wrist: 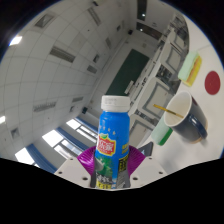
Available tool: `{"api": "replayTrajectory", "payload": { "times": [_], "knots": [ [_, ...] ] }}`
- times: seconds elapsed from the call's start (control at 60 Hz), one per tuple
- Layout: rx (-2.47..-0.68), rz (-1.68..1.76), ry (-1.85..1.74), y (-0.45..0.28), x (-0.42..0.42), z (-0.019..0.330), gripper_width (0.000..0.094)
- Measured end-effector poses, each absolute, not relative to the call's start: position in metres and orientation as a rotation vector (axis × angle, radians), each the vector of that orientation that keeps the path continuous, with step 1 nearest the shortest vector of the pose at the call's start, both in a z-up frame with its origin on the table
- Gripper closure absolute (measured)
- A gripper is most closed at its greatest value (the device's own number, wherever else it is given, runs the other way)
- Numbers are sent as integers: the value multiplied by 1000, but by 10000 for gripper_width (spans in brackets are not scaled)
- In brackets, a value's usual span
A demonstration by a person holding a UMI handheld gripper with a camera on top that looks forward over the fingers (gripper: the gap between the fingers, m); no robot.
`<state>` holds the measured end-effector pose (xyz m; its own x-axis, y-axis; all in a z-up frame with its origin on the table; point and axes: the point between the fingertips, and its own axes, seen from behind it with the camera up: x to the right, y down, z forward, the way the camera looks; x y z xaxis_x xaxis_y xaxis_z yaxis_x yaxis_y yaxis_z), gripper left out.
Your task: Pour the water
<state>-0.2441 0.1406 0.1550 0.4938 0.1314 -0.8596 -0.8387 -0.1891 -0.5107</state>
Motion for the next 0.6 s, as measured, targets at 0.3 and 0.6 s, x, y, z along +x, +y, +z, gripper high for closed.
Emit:
{"api": "replayTrajectory", "payload": {
  "times": [0.3,0.6],
  "knots": [
    [-1286,1528,1156,123,-227,171,549],
    [-1210,1690,1305,88,-233,199,551]
  ]
}}
